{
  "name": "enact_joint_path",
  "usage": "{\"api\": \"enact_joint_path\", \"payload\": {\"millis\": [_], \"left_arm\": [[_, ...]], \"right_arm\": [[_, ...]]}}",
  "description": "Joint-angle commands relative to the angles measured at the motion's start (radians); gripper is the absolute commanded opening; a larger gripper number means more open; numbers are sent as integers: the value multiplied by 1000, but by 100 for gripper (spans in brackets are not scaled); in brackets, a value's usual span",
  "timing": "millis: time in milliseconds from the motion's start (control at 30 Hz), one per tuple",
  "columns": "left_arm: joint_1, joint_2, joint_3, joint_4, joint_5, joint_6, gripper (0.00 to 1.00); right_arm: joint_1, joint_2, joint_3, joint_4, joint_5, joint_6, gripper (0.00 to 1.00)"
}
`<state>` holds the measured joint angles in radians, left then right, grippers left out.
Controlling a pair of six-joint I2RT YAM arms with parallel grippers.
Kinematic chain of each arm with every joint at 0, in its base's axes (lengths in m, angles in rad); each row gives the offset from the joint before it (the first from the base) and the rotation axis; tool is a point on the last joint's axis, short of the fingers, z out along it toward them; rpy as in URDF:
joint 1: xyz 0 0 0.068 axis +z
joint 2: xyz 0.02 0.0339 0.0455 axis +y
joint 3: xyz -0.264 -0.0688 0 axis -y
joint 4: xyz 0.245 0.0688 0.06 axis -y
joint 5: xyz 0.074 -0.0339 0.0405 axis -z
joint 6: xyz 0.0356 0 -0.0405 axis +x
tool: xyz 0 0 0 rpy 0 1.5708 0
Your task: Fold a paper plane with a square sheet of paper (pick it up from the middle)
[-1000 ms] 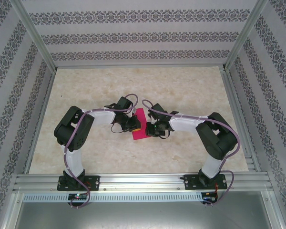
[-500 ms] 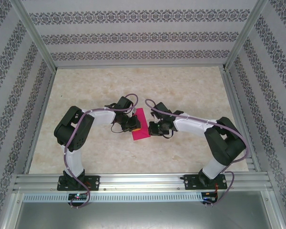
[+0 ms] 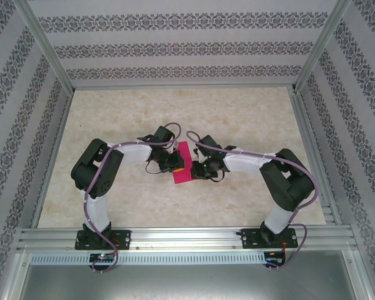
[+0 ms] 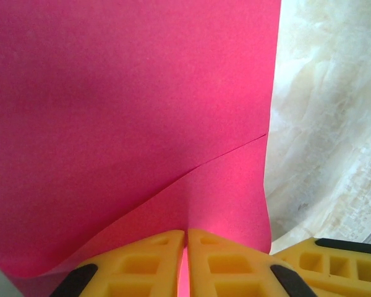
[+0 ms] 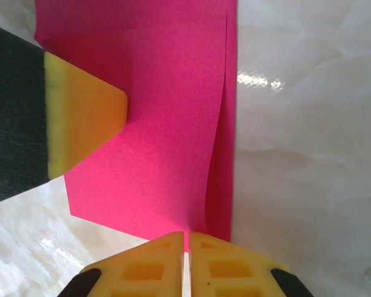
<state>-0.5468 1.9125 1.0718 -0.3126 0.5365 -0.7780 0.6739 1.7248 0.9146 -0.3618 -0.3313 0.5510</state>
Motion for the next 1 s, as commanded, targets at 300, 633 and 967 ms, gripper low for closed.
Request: {"api": "enact_joint_path", "payload": {"millis": [300, 633, 967], "left_arm": [[-2, 33, 22, -101, -95, 55, 15], [-25, -98, 3, 60, 61, 79, 18], [-77, -87, -84, 149, 50, 11, 8]], "right_arm": [[-40, 43, -62, 63, -31, 0, 9], [-61, 48, -78, 63, -37, 50, 8], [-56, 47, -74, 56, -38, 75, 5]]}}
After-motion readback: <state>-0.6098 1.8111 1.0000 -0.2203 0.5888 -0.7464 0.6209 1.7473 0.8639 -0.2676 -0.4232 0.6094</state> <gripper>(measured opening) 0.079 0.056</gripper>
